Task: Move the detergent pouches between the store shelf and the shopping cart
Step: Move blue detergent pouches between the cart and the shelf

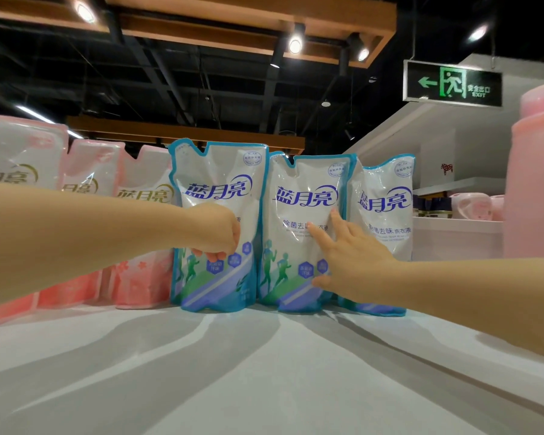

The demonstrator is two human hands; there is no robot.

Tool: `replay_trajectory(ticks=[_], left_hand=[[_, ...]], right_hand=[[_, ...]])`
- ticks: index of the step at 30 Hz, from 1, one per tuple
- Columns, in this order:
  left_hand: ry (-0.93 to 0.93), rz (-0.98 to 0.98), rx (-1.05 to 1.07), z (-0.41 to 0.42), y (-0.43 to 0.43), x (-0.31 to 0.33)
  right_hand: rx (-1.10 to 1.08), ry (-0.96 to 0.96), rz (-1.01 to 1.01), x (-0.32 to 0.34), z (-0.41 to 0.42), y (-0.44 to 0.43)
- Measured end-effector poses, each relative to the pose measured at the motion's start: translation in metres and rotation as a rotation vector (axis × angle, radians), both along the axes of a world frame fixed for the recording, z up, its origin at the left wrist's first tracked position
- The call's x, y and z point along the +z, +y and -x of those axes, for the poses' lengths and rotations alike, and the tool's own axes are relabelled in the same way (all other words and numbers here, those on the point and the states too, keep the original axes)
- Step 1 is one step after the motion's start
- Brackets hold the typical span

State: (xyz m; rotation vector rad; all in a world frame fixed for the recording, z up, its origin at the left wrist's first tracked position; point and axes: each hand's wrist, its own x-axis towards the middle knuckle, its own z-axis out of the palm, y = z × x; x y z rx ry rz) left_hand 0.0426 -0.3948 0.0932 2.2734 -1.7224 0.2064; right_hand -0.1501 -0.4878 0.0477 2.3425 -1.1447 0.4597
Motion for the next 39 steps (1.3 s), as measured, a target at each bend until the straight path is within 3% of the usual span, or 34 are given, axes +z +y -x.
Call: replay_trajectory(ticks=[9,15,21,25,32,39], left_hand=[[-0.148,0.076,-0.054,-0.004,0.002,-0.008],[-0.086,0.097,-0.189,0.021,0.001,-0.016],[-0.187,0.035,-0.296,0.061,-0.008,-0.034],[-0.291,-0.03,-0.303,0.087,-0.009,-0.024],[-0.32,-0.082,-0.306,0.124,-0.028,-0.007],[-0.351,-0.099,-0.278,0.136,-0.059,-0.007]], right_hand=[[0.058,-0.072,-0.104,-0.003,0.001,0.002],[0.041,-0.098,-0.017,0.013,0.024,0.008],[-0.157,-0.034,0.11,0.033,0.059,0.004],[-0.263,0.004,0.046,0.033,0.083,-0.008],[-0.23,0.02,-0.147,0.032,0.087,-0.021],[-0.228,-0.036,-0.151,0.03,0.078,-0.031]])
